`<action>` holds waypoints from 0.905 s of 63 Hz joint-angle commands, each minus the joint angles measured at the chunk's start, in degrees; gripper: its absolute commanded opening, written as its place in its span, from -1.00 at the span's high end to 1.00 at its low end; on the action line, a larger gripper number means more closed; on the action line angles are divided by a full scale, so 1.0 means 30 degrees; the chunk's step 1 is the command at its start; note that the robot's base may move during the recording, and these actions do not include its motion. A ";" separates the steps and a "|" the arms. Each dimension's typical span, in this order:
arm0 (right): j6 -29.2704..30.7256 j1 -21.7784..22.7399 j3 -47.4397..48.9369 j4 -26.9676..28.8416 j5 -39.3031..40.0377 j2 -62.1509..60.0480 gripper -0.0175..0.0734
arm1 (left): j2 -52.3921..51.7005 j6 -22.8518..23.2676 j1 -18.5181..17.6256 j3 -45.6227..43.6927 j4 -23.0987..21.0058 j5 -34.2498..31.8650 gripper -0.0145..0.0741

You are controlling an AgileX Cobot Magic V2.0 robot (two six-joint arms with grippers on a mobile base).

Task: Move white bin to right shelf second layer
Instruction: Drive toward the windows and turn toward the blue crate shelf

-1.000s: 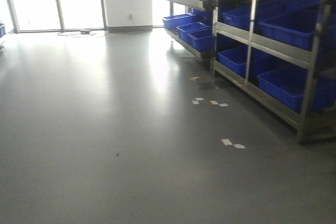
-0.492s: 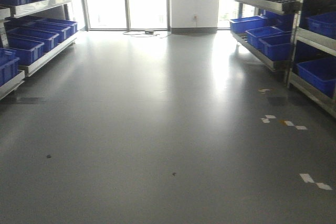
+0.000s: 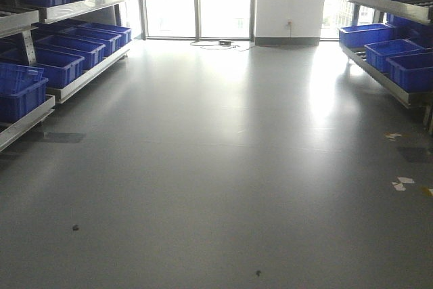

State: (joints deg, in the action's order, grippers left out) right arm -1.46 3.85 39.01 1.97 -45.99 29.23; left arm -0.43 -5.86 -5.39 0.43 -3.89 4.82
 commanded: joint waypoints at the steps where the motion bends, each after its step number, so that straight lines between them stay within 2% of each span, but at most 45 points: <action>1: 0.0022 0.0100 0.0607 0.0104 0.1652 0.0034 0.51 | -0.0252 0.0050 -0.0159 0.0702 -0.0115 -0.1606 0.48; 57: 0.0022 0.0100 0.0607 0.0104 0.1635 0.0034 0.51 | -0.0252 0.0050 -0.0159 0.0702 -0.0115 -0.1606 0.48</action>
State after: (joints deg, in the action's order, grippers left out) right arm -1.46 3.85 39.01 1.97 -45.99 29.23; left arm -0.43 -5.86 -5.39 0.43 -3.89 4.82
